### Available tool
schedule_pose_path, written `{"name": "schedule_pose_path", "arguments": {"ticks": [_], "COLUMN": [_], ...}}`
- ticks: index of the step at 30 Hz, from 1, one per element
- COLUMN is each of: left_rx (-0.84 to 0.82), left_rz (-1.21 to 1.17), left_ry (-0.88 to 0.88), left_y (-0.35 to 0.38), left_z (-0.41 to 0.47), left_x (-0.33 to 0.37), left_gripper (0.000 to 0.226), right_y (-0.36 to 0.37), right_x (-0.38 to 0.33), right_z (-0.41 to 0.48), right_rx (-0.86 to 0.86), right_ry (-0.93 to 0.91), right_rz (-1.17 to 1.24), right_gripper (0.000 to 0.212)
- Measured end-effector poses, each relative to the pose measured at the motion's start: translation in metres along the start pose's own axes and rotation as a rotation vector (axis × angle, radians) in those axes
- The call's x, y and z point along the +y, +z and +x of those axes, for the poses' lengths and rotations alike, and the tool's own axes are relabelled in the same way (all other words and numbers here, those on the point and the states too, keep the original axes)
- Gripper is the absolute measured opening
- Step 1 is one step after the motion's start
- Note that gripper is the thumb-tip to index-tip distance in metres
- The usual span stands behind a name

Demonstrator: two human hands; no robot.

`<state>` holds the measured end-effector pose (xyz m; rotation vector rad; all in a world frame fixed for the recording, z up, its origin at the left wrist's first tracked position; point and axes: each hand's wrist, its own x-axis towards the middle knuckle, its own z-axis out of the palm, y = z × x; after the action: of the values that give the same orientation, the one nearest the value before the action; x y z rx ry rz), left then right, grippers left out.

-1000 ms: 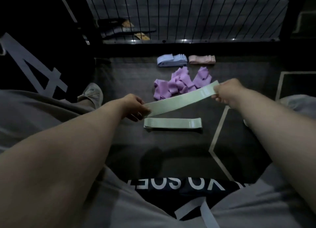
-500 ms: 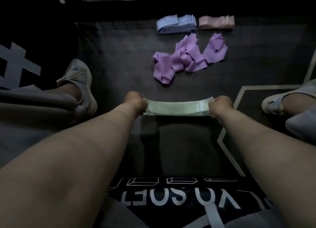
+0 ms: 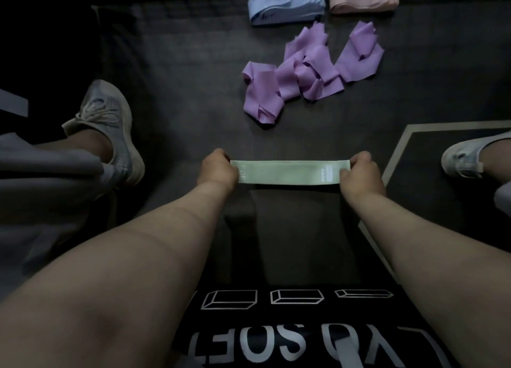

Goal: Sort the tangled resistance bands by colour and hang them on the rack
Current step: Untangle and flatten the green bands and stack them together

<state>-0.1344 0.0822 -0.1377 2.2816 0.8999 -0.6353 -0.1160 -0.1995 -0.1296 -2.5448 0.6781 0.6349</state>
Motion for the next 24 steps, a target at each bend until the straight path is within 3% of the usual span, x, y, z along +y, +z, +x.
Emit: {"name": "schedule_pose_path", "arguments": {"ticks": [3, 5, 8, 11, 15, 20, 24], "left_rx": [0.049, 0.161, 0.094, -0.022, -0.047, -0.059, -0.039], "left_rz": [0.229, 0.451, 0.681, 0.807, 0.869, 0.89, 0.88], "left_ry": [0.043, 0.211, 0.58, 0.676, 0.668, 0.64, 0.659], "left_y": [0.003, 0.006, 0.017, 0.029, 0.04, 0.043, 0.046], "left_z": [-0.003, -0.008, -0.009, -0.003, 0.006, 0.01, 0.008], "left_x": [0.001, 0.0, 0.002, 0.008, 0.014, 0.013, 0.011], "left_gripper": [0.034, 0.046, 0.071, 0.08, 0.071, 0.049, 0.049], "right_y": [0.004, 0.007, 0.017, 0.028, 0.035, 0.039, 0.043], "right_x": [0.004, 0.003, -0.001, -0.009, -0.012, -0.016, -0.02], "right_z": [-0.002, -0.007, -0.009, -0.003, 0.006, 0.014, 0.019], "right_rx": [0.093, 0.163, -0.025, -0.152, -0.143, -0.147, -0.161], "right_ry": [-0.14, -0.425, -0.663, -0.661, -0.652, -0.637, -0.613], "right_rz": [-0.255, -0.503, -0.666, -0.802, -0.839, -0.827, -0.856], "right_gripper": [0.039, 0.055, 0.09, 0.11, 0.101, 0.07, 0.062]}}
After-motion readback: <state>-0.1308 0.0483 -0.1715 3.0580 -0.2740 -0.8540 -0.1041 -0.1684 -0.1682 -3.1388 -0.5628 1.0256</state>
